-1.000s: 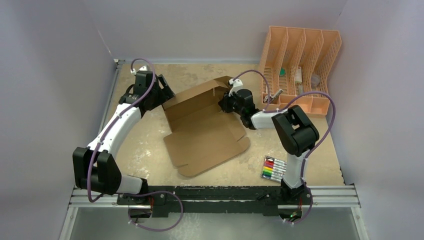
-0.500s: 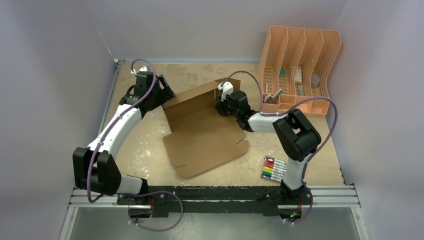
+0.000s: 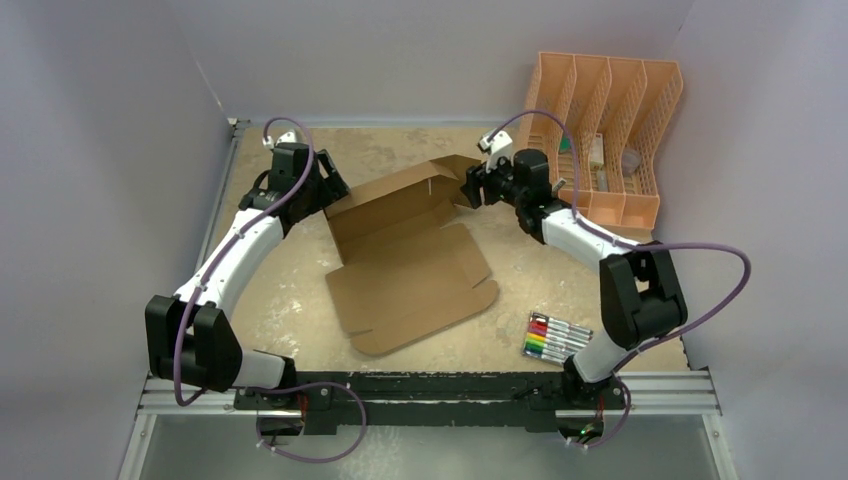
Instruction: Fold the paper box
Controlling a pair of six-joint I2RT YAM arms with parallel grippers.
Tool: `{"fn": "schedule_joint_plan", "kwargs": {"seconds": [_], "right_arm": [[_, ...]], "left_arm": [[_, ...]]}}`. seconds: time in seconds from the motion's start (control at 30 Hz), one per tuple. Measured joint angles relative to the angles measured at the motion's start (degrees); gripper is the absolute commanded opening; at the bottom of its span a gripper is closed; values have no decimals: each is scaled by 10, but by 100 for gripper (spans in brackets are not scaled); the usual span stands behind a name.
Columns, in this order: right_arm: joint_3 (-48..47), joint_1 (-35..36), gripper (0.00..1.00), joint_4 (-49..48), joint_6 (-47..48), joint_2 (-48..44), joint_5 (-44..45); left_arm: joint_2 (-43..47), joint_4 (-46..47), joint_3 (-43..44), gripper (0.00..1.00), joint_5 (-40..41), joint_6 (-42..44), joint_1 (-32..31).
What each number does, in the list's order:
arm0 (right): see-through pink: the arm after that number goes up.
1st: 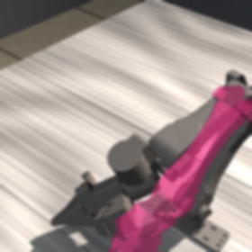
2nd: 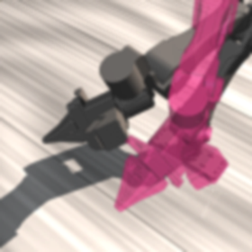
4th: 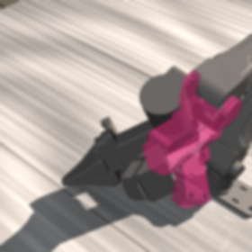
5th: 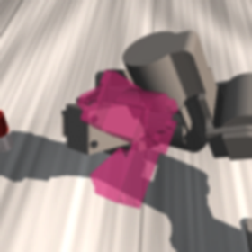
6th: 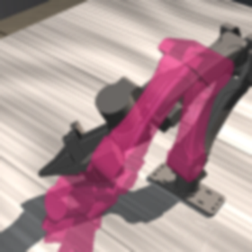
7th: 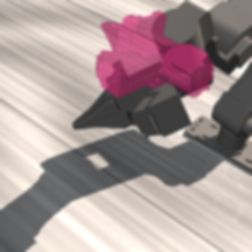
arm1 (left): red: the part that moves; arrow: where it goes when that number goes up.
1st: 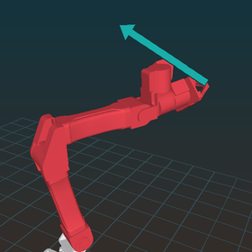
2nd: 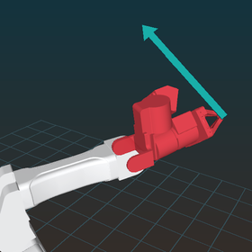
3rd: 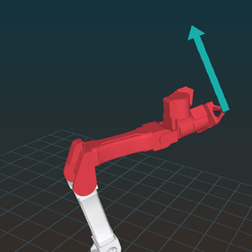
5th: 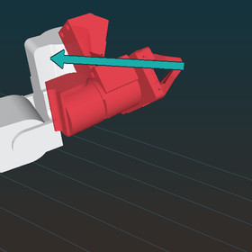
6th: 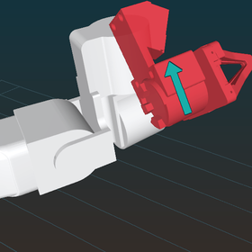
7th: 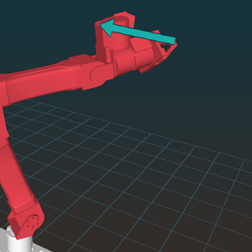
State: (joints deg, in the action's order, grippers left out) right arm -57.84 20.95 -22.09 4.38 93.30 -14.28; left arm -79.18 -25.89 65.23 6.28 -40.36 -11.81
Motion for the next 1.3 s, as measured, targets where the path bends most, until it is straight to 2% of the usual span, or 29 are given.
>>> {"fn": "schedule_joint_plan", "kwargs": {"seconds": [0.2,0.37,0.43,0.6,0.67,0.93,1.3], "right_arm": [[-35,-42,69,44,49,0,-23],[-83,-51,67,60,79,42,-45],[-99,-51,62,59,82,66,-54],[-117,-51,30,59,80,116,-70],[-116,-50,24,60,74,122,-76],[-56,-18,13,56,52,59,-75],[37,5,6,29,16,-15,-17]], "left_arm": [[0,2,0,75,0,10,0],[0,2,0,75,-1,15,0],[0,4,0,75,-1,17,0],[0,5,0,75,-3,20,0],[0,5,0,75,-3,20,0],[0,18,-7,75,-3,7,0],[9,38,-26,75,9,-11,0]]}}
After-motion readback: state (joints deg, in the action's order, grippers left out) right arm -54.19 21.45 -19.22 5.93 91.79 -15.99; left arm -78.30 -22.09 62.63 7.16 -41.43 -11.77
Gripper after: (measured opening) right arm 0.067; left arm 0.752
